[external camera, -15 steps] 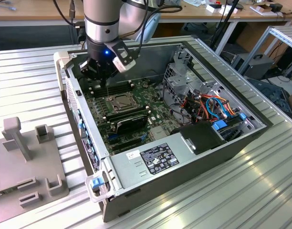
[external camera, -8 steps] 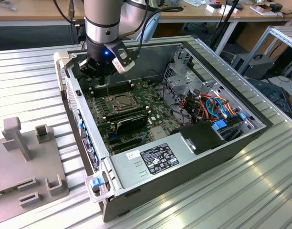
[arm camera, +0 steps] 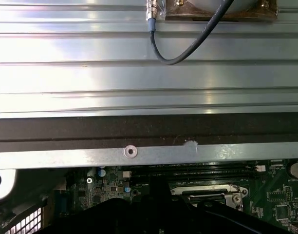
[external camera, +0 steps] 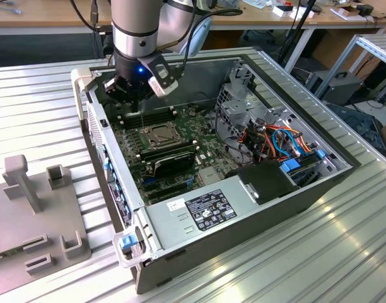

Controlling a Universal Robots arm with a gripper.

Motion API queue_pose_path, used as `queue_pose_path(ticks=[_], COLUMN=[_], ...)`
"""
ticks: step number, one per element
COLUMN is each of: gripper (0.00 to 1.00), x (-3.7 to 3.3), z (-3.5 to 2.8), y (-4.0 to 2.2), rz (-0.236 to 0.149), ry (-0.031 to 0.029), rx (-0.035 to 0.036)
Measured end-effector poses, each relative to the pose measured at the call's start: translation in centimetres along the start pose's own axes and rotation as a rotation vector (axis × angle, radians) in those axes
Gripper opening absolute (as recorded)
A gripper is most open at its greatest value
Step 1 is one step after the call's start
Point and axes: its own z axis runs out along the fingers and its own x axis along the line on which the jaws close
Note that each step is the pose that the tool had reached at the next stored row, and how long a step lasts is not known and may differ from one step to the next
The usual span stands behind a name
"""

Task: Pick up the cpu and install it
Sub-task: 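Install the first cpu locking lever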

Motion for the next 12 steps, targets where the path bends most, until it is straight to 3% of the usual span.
queue_pose_path(ticks=[6, 9, 12], gripper=[0.11, 0.11, 0.11], x=[-0.74, -1.58, -3.19], z=[0.05, 0.11, 0.2], y=[0.03, 0.05, -0.04], rz=[0.0, 0.0, 0.0], ry=[-0.0001, -0.0001, -0.0001], rx=[0.0, 0.0, 0.0])
